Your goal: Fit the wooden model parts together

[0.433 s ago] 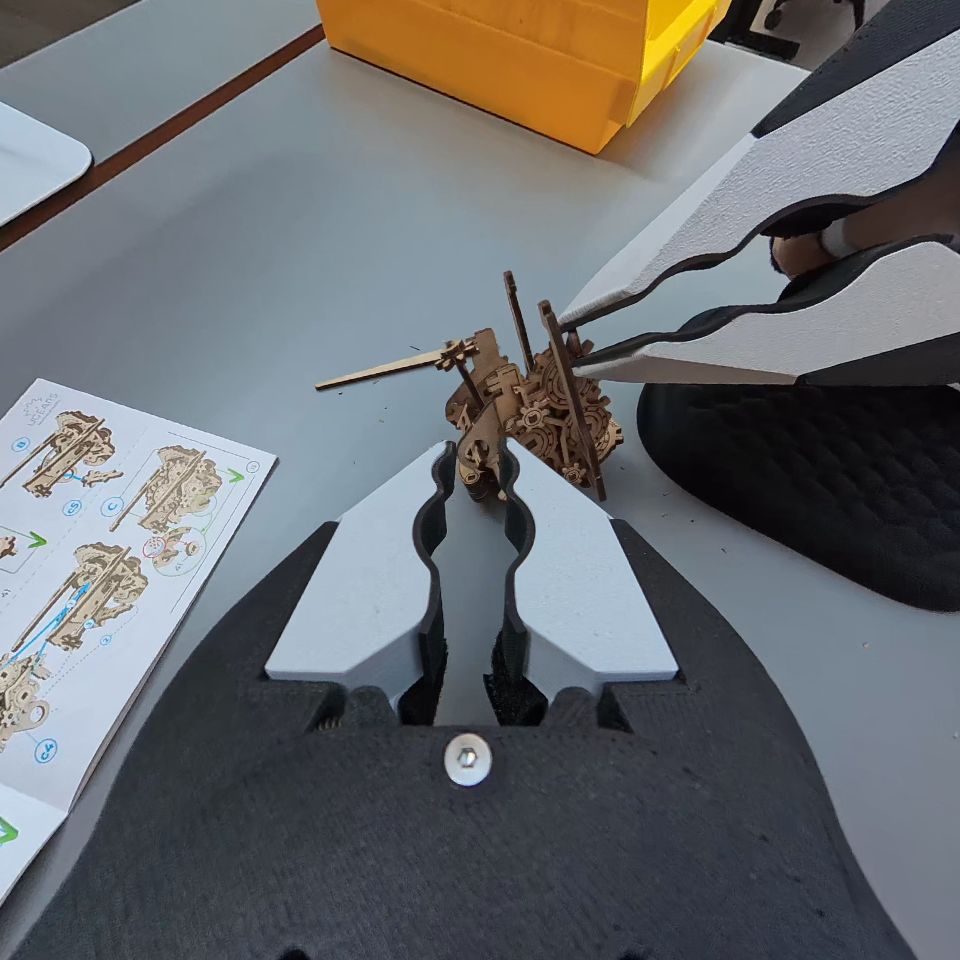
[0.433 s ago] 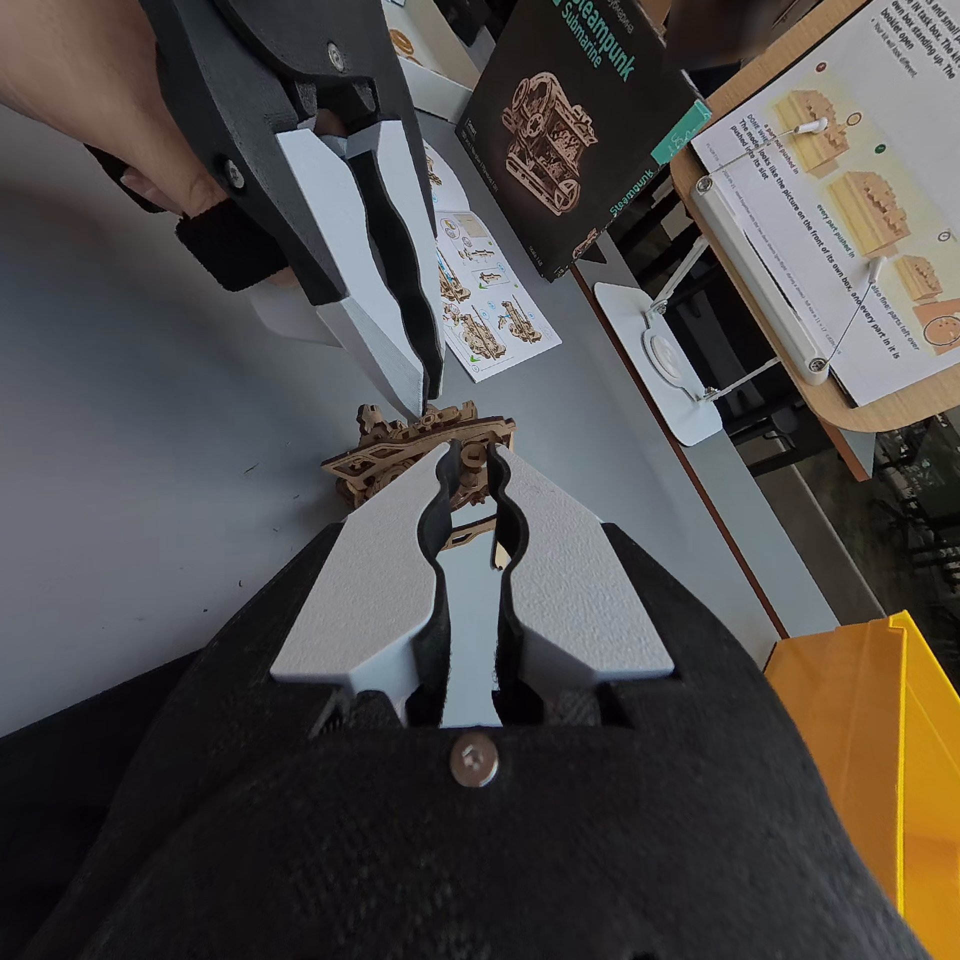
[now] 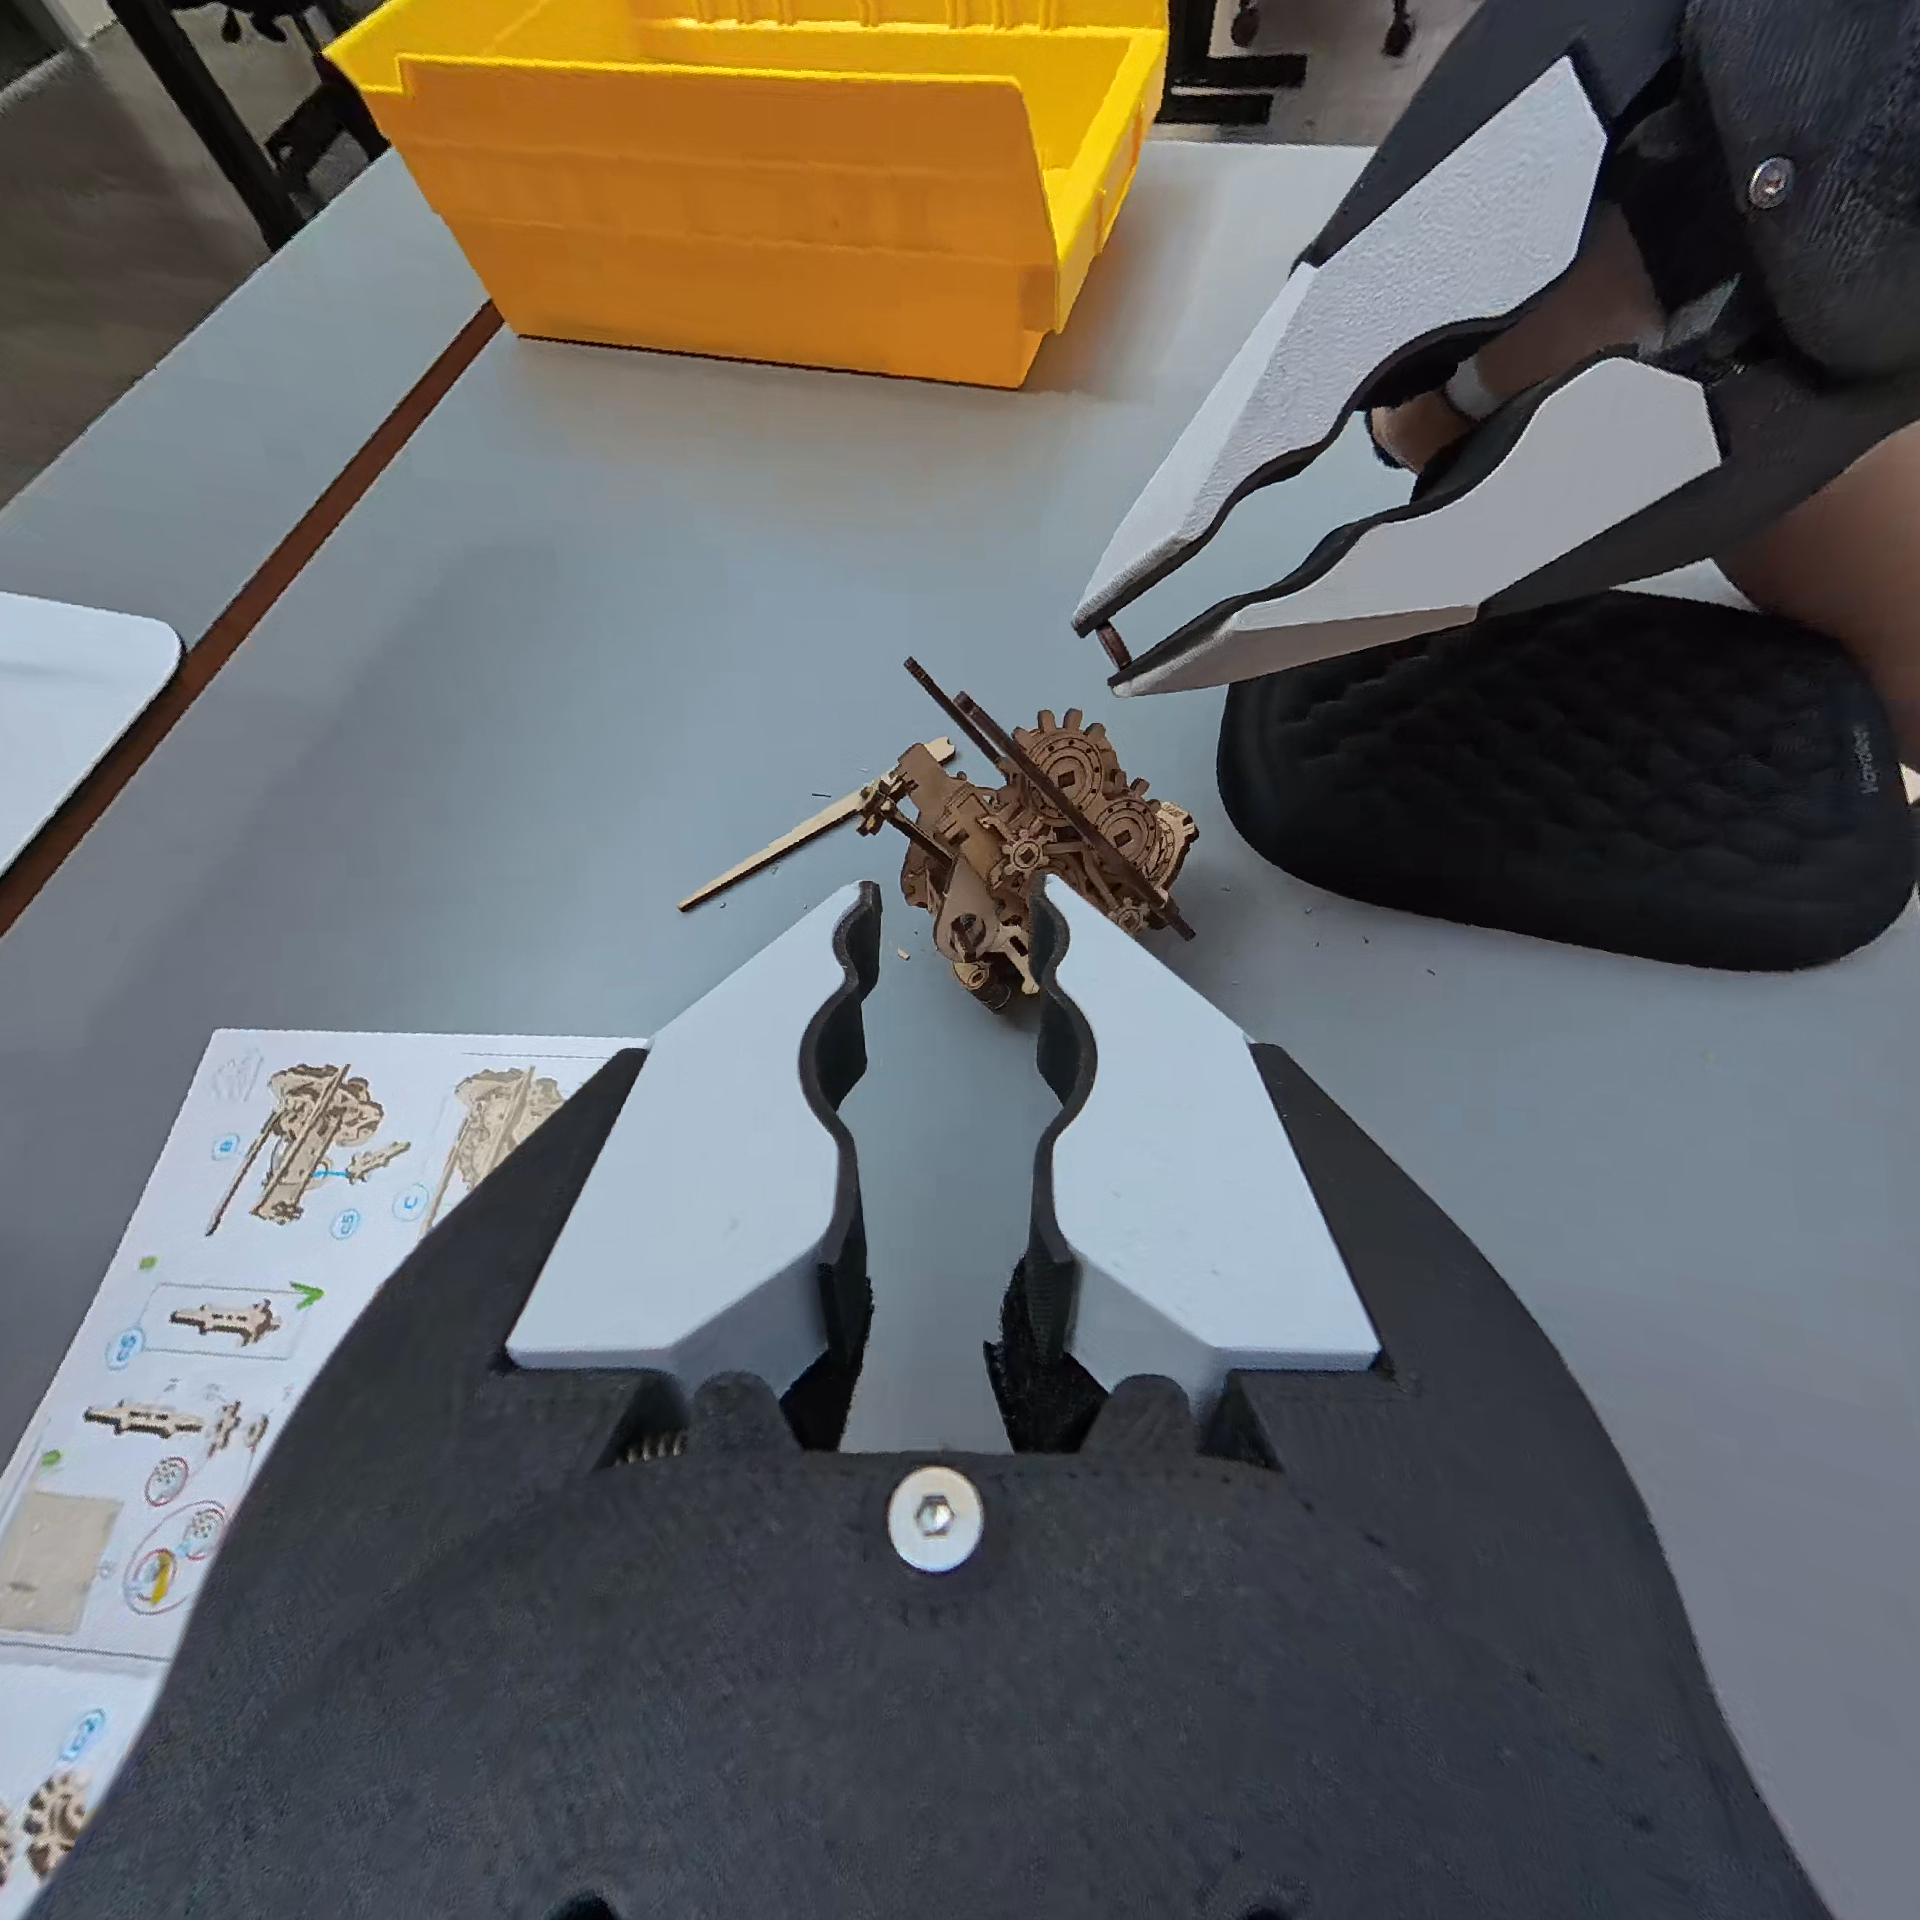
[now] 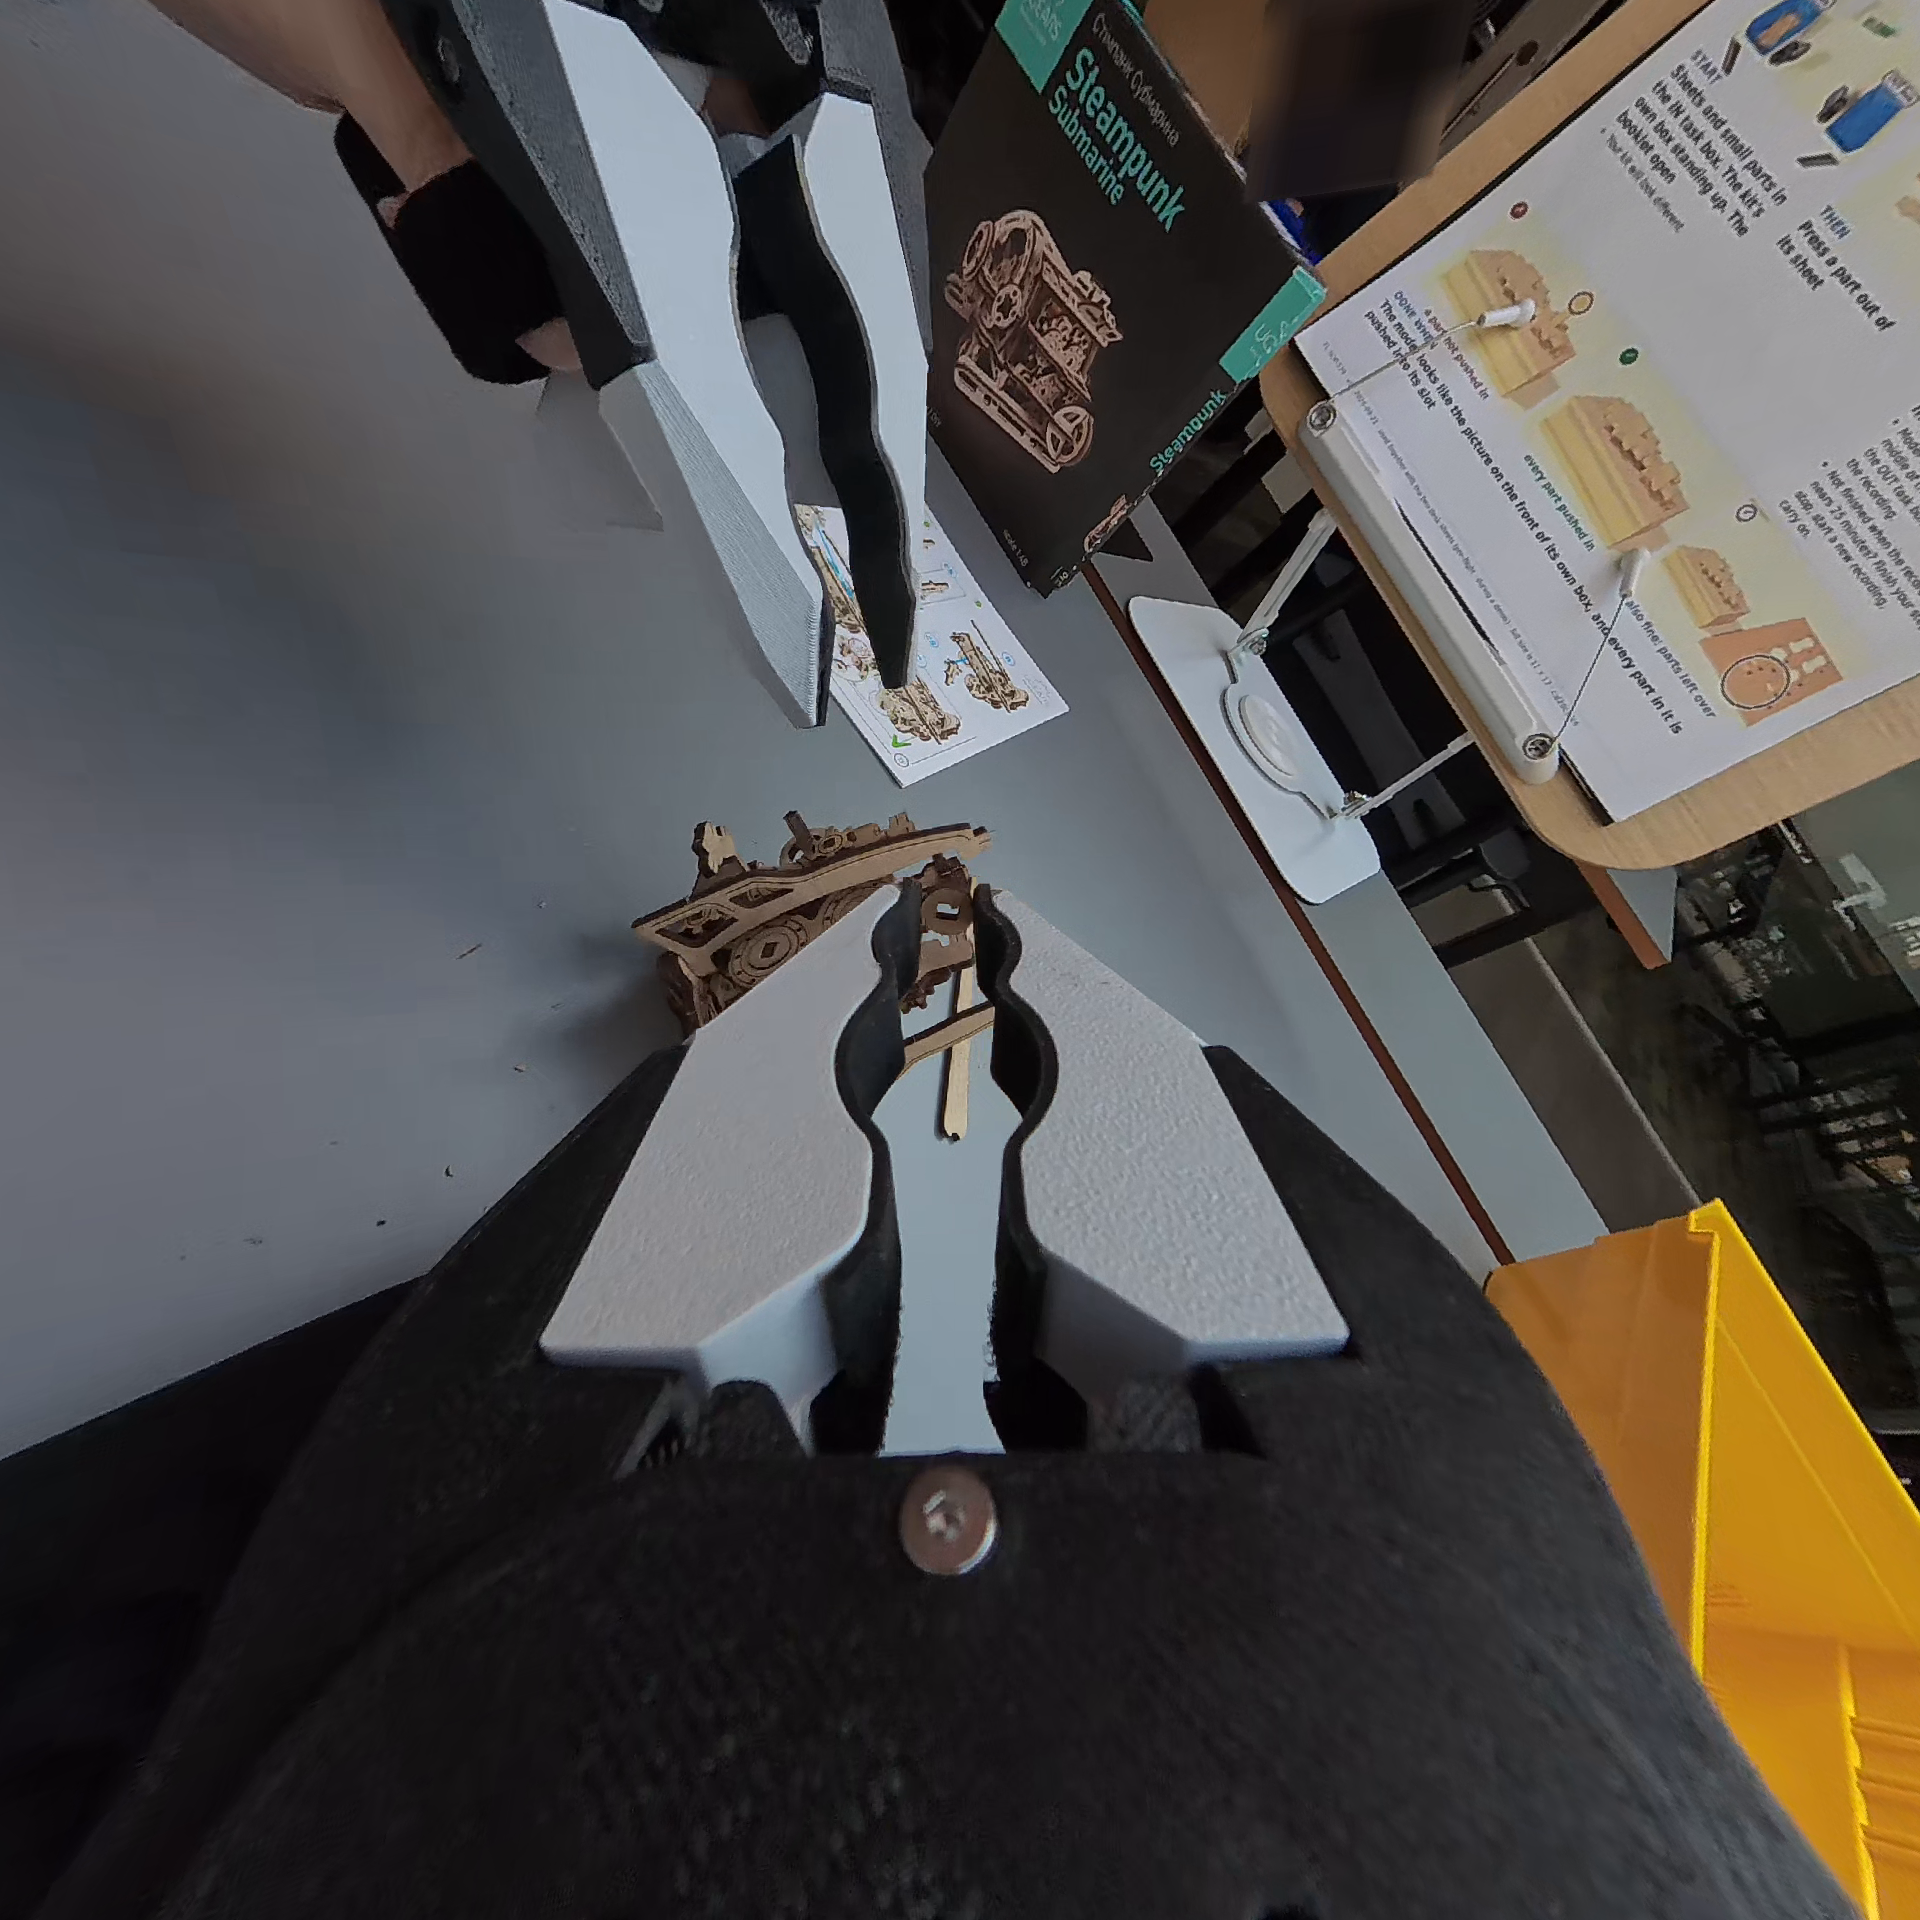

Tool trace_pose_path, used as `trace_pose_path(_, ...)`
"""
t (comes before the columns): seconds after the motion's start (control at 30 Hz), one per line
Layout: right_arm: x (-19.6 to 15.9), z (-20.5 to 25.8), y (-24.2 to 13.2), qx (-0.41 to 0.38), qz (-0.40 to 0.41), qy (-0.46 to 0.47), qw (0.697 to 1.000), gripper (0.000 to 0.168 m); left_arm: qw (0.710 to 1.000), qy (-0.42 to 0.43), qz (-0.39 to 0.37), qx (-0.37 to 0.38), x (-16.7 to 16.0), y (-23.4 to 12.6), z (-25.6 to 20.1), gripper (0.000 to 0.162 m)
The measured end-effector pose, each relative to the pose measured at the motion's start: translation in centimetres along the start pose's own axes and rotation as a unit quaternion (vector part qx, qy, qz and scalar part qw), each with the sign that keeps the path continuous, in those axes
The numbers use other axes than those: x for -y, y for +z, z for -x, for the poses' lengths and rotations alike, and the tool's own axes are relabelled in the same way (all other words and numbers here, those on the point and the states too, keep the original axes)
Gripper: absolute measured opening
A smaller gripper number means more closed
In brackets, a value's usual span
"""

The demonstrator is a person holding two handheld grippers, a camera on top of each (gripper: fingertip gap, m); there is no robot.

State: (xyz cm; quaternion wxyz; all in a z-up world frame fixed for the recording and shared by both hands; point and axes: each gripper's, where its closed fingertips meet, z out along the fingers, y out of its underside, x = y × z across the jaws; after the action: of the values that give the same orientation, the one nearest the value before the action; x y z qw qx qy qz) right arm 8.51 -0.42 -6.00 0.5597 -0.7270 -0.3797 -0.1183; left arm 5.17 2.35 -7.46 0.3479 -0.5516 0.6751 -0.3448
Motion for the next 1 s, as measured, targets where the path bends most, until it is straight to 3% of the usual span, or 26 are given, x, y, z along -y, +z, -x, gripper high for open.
trace_pose_path(0.1,0.1,-0.6,-0.3,-0.01,-0.007,0.006,1.0,0.009,0.998,0.013,0.022,-0.054,-1.0,0.7,0.7,0.027)
trace_pose_path(0.2,0.3,-1.0,-0.6,-0.016,-0.013,0.011,1.0,0.009,0.989,-0.037,0.03,-0.137,-1.8,1.9,0.4,0.027)
trace_pose_path(0.33,0.2,-0.9,-0.5,-0.014,-0.012,0.012,1.0,0.009,0.978,-0.07,0.043,-0.192,-2.6,3.5,0.8,0.023)
trace_pose_path(0.53,0.0,-0.9,-0.4,-0.014,-0.006,0.009,1.0,0.009,0.935,-0.114,0.054,-0.331,-2.6,3.6,-1.2,0.016)
trace_pose_path(0.8,-0.1,-0.9,-0.4,-0.013,-0.004,0.008,1.0,0.009,0.933,-0.15,0.036,-0.326,-2.2,3.6,-1.3,0.008)
trace_pose_path(1.0,0.2,-0.2,-0.3,-0.004,-0.006,0.001,1.0,0.009,0.947,-0.25,0.004,-0.2,-4.4,0.6,-1.2,0.002)
